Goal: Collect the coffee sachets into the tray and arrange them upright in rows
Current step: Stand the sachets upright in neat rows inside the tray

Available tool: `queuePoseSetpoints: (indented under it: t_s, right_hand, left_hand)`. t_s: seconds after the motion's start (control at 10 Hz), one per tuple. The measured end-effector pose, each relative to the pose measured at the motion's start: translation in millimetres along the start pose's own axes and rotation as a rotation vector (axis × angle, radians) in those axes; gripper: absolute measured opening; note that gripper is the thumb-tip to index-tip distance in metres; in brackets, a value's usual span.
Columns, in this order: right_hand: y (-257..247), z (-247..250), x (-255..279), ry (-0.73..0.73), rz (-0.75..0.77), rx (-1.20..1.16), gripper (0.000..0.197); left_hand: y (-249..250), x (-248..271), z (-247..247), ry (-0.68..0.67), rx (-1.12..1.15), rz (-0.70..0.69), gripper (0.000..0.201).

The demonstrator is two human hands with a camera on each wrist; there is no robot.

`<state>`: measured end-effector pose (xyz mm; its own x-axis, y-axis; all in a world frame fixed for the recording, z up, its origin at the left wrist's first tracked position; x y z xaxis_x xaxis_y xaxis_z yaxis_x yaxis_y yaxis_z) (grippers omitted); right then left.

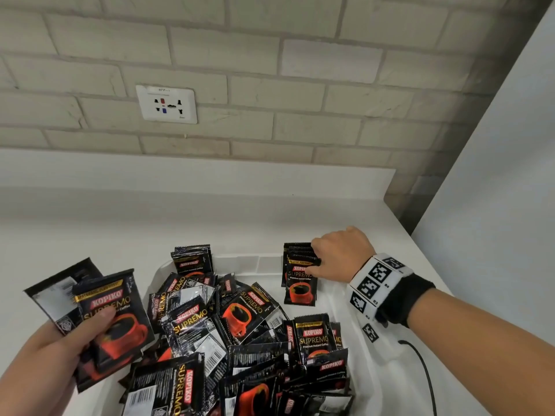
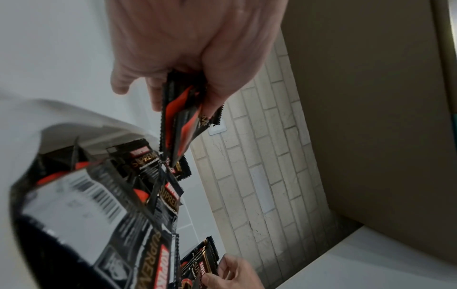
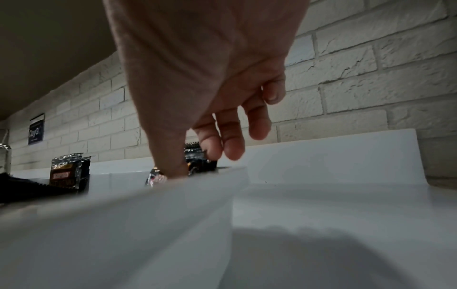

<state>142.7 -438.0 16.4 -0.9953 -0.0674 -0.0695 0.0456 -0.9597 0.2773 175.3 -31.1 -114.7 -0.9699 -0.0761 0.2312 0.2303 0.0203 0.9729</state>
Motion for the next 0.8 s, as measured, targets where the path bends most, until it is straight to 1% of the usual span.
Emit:
queuePoseSetpoints:
  t_s: [0.1,0.2,0.3,0.4,0.5,0.6,0.7,0.8]
  right_hand:
    - [2,9,-1,0.051,0.006,-0.007,0.035]
    - [3,18,0,0.094,0.0,-0.019,0.032]
    - [0,27,3,0.167,0.01,-0.013,0.03]
    - [-4,28,8,0.191,0.035,0.003,0.033]
    - [-6,20,11,0.156,0.049,0.02,0.033]
    - [-6,15,12,0.135,0.04,0.008,0.031]
    - [-7,13,12,0.132,0.036,0.003,0.029]
    - [-5,12,11,0.128,0.013,0.012,0.03]
  left_hand:
    - [2,0,7,0.026,-0.041,0.021,0.06]
    - [7,11,4,0.011,-0.022,0.005,0.06]
    - [19,27,-9,-0.019,-0.001,0.018,0.065]
    - [29,40,-19,-0.053,-0.003,0.018,0.07]
    - [46,57,-35,-0.095,0.022,-0.026,0.071]
    - [89,99,-69,-0.042,0.118,-0.032,0.04]
    - [100,111,-89,-0.162,0.095,-0.03,0.081]
    - [100,112,-108,-0.232,0.073,0.005,0.096]
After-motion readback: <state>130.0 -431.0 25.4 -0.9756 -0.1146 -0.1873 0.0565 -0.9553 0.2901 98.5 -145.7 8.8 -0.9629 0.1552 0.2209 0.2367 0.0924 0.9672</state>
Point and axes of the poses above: each hand's wrist, its own x-axis away from the middle knuckle, its own z-axis out of the back of the hand, y = z × x, the point moved 9 cm from there along -x, towards the middle knuckle, and after that the axes turned 7 degrees about y, right-handed, at the moved point
